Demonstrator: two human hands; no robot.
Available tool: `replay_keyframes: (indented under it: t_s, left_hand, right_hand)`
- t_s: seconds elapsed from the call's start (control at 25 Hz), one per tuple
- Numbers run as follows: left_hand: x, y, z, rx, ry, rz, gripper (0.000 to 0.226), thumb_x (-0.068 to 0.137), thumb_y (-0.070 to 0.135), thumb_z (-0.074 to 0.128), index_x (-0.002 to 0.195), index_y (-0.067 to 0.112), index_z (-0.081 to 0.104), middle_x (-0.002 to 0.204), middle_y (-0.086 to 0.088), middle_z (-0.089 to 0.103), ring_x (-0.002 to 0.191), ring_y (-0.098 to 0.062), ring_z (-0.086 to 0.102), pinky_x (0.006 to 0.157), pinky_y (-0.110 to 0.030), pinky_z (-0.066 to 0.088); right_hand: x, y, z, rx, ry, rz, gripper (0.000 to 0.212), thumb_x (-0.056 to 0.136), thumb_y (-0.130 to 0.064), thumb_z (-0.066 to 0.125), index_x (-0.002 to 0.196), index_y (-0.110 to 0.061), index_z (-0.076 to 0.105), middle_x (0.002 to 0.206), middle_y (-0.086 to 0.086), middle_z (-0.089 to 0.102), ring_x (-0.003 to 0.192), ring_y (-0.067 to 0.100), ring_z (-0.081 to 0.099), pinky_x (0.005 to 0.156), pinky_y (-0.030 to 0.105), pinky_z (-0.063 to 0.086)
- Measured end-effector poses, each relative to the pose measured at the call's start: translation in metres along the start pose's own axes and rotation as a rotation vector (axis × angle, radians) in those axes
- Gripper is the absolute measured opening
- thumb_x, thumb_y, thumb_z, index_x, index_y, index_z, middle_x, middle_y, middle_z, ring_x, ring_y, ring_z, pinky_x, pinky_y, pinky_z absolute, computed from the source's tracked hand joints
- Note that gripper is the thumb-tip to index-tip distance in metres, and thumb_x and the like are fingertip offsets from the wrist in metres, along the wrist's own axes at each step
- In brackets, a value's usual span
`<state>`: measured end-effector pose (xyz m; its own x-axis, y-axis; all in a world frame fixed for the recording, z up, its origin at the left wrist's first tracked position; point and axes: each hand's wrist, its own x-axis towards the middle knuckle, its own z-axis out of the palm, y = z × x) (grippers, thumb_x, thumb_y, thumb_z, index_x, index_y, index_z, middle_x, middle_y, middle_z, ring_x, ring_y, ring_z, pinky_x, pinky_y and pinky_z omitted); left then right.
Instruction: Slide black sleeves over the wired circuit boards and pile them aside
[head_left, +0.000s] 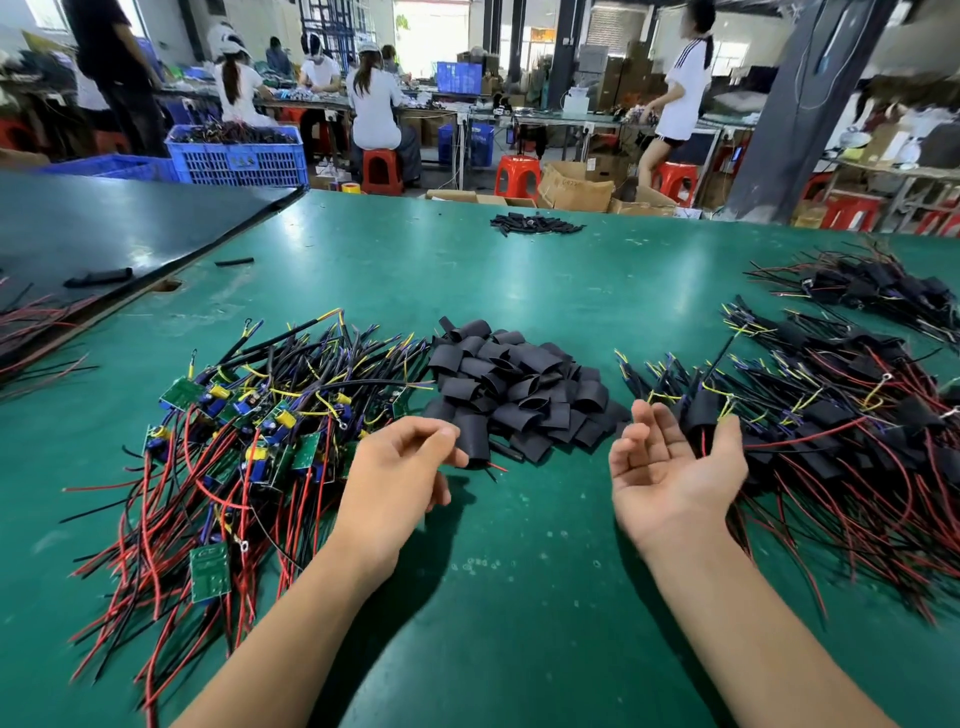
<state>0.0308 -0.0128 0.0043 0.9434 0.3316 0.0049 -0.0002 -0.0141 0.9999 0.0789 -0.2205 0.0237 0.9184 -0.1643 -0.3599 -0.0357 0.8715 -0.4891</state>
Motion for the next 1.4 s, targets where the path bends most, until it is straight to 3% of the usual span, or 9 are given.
replay_keyframes:
  t_s: [0.2,0.32,0.44,0.6,0.72,0.92,1.0,1.12,1.4]
  left_hand:
    - [-0.010,-0.008,0.009,0.455,-0.067,0.267,0.013,0.090,0.013,0.067,0.080,0.019,0.073,0.061,0.010,0.065,0.052,0.000,0.051,0.057,-0.013,0.040]
    - [-0.013,-0.013,0.014,0.540,-0.099,0.330,0.012,0.090,0.015,0.067,0.080,0.022,0.072,0.065,0.012,0.065,0.058,-0.009,0.055,0.059,-0.016,0.042]
    - [-0.014,-0.016,0.014,0.584,-0.127,0.343,0.011,0.091,0.020,0.065,0.083,0.024,0.070,0.072,0.012,0.067,0.061,-0.016,0.058,0.066,-0.026,0.047]
    - [-0.016,-0.015,0.015,0.610,-0.019,0.388,0.010,0.091,0.017,0.064,0.086,0.021,0.071,0.083,0.009,0.067,0.073,-0.010,0.058,0.072,-0.027,0.047]
    - [-0.015,-0.012,0.013,0.653,0.097,0.334,0.015,0.092,0.014,0.061,0.103,0.019,0.070,0.109,0.003,0.058,0.089,-0.021,0.061,0.081,-0.034,0.048]
    - [-0.009,-0.003,0.005,0.909,0.151,0.096,0.038,0.098,0.014,0.048,0.136,0.018,0.053,0.158,-0.010,0.025,0.113,-0.039,0.059,0.091,-0.038,0.043]
    - [-0.003,0.000,0.001,0.872,0.146,0.074,0.040,0.096,0.007,0.046,0.135,0.010,0.052,0.156,-0.011,0.032,0.121,-0.038,0.054,0.096,-0.037,0.041]
    - [0.004,0.001,-0.003,0.826,0.146,0.079,0.034,0.090,-0.002,0.046,0.121,0.001,0.061,0.143,-0.008,0.048,0.116,-0.036,0.055,0.094,-0.036,0.041]
    - [0.006,0.002,-0.007,0.835,0.152,0.072,0.034,0.085,-0.002,0.046,0.110,0.005,0.068,0.121,-0.011,0.062,0.099,-0.037,0.060,0.086,-0.038,0.049]
  right_hand:
    - [0.002,0.017,-0.001,-0.265,-0.007,-0.063,0.047,0.101,-0.051,0.044,0.108,-0.008,0.062,0.099,0.010,0.072,0.084,0.021,0.073,0.077,0.030,0.056]
    - [0.006,0.017,-0.002,-0.333,0.051,-0.151,0.039,0.104,-0.044,0.043,0.103,-0.012,0.063,0.107,0.007,0.068,0.101,0.019,0.068,0.091,0.030,0.052]
    - [0.008,0.018,-0.001,-0.391,0.071,-0.224,0.033,0.104,-0.041,0.045,0.099,-0.015,0.065,0.105,0.003,0.070,0.099,0.014,0.069,0.087,0.024,0.050]
    - [0.009,0.032,-0.005,-0.623,0.013,-0.368,0.022,0.102,-0.026,0.050,0.093,-0.017,0.069,0.080,-0.004,0.069,0.064,0.004,0.063,0.058,0.016,0.046]
    - [0.009,0.039,-0.010,-0.801,-0.080,-0.410,0.019,0.097,-0.018,0.058,0.083,-0.022,0.071,0.066,-0.010,0.064,0.053,0.003,0.052,0.049,0.017,0.037]
    - [0.004,0.042,-0.013,-0.987,-0.237,-0.415,0.019,0.095,-0.019,0.061,0.081,-0.023,0.073,0.061,-0.010,0.060,0.051,0.009,0.047,0.045,0.019,0.034]
    - [0.000,0.045,-0.012,-1.062,-0.294,-0.434,0.018,0.095,-0.020,0.062,0.083,-0.023,0.074,0.061,-0.009,0.061,0.050,0.009,0.048,0.044,0.018,0.036]
    - [-0.004,0.048,-0.011,-1.126,-0.350,-0.452,0.017,0.096,-0.019,0.062,0.084,-0.023,0.074,0.061,-0.009,0.062,0.049,0.008,0.049,0.047,0.016,0.038]
    - [-0.008,0.048,-0.009,-1.164,-0.384,-0.427,0.016,0.096,-0.019,0.062,0.086,-0.019,0.074,0.061,-0.008,0.062,0.049,0.009,0.049,0.050,0.015,0.040]
